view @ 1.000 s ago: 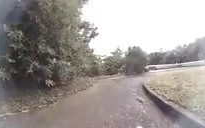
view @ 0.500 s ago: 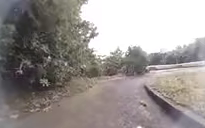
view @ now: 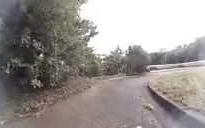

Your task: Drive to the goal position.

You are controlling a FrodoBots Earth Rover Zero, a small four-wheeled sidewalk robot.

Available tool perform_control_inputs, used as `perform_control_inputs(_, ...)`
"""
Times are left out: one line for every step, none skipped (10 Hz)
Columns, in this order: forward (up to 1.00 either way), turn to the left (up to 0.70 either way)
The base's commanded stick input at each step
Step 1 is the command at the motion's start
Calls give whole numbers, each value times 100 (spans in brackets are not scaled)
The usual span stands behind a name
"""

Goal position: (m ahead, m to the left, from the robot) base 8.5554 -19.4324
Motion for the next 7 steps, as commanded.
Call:
perform_control_inputs(45, 0)
perform_control_inputs(70, 0)
perform_control_inputs(70, -2)
perform_control_inputs(70, -4)
perform_control_inputs(70, -14)
perform_control_inputs(70, -14)
perform_control_inputs(70, -14)
